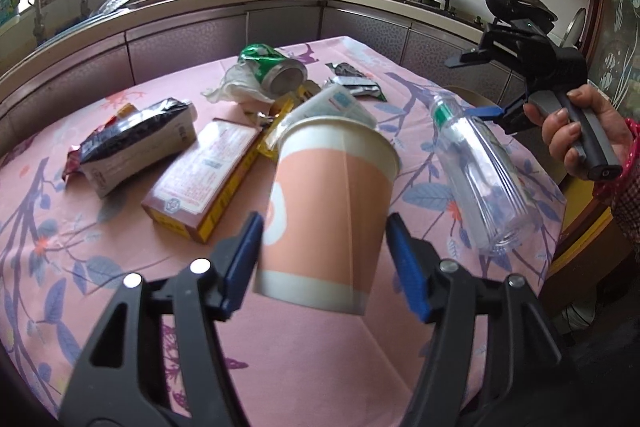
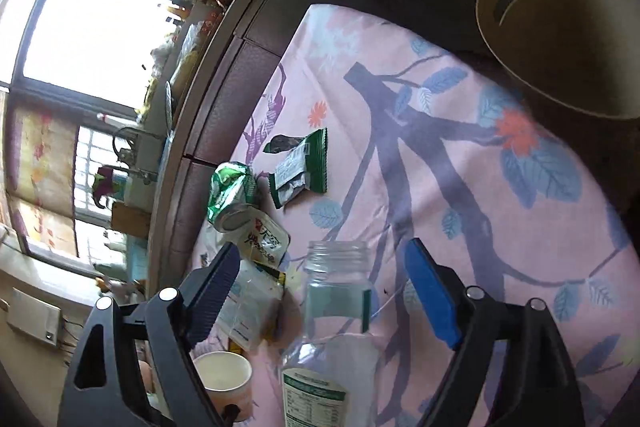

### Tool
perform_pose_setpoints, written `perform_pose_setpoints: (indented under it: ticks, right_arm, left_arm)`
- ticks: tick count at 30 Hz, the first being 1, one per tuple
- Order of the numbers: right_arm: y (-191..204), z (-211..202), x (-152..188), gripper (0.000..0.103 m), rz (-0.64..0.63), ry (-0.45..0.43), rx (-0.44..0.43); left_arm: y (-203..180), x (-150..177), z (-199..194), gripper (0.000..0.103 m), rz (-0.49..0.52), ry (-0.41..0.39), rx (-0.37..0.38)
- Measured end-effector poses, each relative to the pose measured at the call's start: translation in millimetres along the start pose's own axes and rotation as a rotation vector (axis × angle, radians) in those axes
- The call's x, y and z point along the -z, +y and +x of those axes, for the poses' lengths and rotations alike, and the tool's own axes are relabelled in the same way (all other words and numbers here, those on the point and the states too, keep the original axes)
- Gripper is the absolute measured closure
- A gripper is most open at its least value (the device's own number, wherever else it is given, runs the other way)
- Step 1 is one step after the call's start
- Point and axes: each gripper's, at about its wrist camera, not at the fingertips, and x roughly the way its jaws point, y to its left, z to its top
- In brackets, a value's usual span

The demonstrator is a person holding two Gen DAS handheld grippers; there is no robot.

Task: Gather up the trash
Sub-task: 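Carry the cup and bottle to the beige wastebasket and release both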

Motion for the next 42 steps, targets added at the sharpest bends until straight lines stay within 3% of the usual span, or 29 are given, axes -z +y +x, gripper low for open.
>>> perform_pose_setpoints:
  ticks: [4, 6, 10, 13, 18, 22, 26, 30, 35, 42]
  right_arm:
    - [13, 40, 7, 0.033, -0.110, 0.156, 0.088]
    - [20, 45, 9, 0.059, -0.191, 0.157, 0.140]
    - [10, 40, 10, 0.065, -0.159, 0.147, 0.046]
    - [5, 14, -2, 0.065, -0.138, 0.066, -0.009]
    - [-15, -55, -36, 0.066, -0.114, -0.197, -0.047]
    - [-47, -112, -69, 0.066, -0.090, -0.452, -0.009]
    - [-80, -150, -110, 0.066, -0.067, -0.615, 0.035]
    - [-114, -169, -149, 0.066, -0.046, -0.694, 0.105]
    - [-143, -162, -172, 0.066, -0.077, -0.695, 0.189]
    - [-170, -133, -156, 0.066, -0.090, -0.652, 0.244]
  left_arm:
    - [-2, -3, -8, 0.042, 0.004, -0.022, 0.012]
    - [-3, -6, -11, 0.042, 0.010, -0.032, 0.013]
    - [-5, -18, -14, 0.042, 0.014, -0.039, 0.016]
    - [-15, -35, -11, 0.042, 0.053, -0.049, 0.035]
    - [-56, -81, 18, 0.042, 0.156, -0.077, 0.126]
    - [-104, -131, 72, 0.042, 0.196, -0.055, 0.267]
    - [-165, -176, 141, 0.042, 0.243, 0.005, 0.395]
    - [-217, -204, 209, 0.042, 0.247, 0.094, 0.452]
    - [-255, -220, 269, 0.042, 0.215, 0.183, 0.464]
    - [-280, -210, 297, 0.042, 0.256, 0.228, 0.423]
